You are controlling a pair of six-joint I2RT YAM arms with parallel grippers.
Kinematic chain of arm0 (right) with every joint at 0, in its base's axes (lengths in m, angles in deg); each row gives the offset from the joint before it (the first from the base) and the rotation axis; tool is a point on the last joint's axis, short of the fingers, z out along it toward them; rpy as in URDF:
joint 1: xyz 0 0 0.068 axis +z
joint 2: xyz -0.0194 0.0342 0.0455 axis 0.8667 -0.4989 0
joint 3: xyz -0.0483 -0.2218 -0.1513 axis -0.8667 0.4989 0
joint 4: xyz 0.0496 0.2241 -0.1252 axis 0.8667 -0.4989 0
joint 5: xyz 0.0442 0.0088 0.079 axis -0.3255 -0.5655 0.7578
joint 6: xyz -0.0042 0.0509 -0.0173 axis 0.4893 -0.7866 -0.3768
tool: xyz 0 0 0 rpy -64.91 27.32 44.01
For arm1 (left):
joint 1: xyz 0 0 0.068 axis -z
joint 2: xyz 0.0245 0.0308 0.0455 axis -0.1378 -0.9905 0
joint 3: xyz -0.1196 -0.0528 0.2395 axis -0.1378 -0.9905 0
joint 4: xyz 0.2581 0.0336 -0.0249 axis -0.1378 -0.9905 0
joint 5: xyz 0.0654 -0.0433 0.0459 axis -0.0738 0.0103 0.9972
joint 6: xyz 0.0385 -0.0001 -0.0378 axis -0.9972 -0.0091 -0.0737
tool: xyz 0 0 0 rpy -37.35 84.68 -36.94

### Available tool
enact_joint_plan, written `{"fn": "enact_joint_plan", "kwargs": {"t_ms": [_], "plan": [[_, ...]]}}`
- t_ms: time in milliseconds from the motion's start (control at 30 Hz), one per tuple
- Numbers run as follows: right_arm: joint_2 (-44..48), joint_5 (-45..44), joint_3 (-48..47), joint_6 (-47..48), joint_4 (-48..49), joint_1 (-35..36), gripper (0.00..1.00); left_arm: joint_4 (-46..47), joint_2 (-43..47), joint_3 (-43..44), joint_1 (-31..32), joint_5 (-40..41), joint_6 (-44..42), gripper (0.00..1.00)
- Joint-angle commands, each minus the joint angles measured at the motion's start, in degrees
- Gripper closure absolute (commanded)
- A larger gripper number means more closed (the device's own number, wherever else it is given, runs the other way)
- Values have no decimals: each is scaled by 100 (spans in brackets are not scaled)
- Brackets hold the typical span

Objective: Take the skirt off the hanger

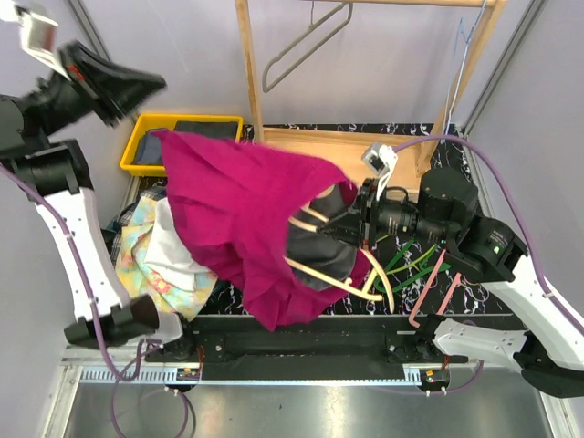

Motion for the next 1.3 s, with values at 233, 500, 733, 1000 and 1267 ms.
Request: {"fn": "enact_joint_plan", "kwargs": {"t_ms": [233, 500, 733, 1000, 1267], "plan": [[412, 535, 14, -335, -145, 78, 100, 2040, -707, 322, -482, 911, 1996, 100], [-211, 746, -1172, 25, -196, 78, 100, -777, 1377, -3118, 1329, -163, -945, 16], [-458, 807, -2078, 157, -382, 78, 100, -1025, 1545, -3743, 1382, -682, -1000, 19], [-502, 667, -2368, 307, -426, 78, 100, -1078, 1607, -4077, 1874, -1130, -623, 35], [-616, 465, -2597, 649, -926, 78, 100, -1404, 1053, -3059, 1787, -1772, -86, 7]]}}
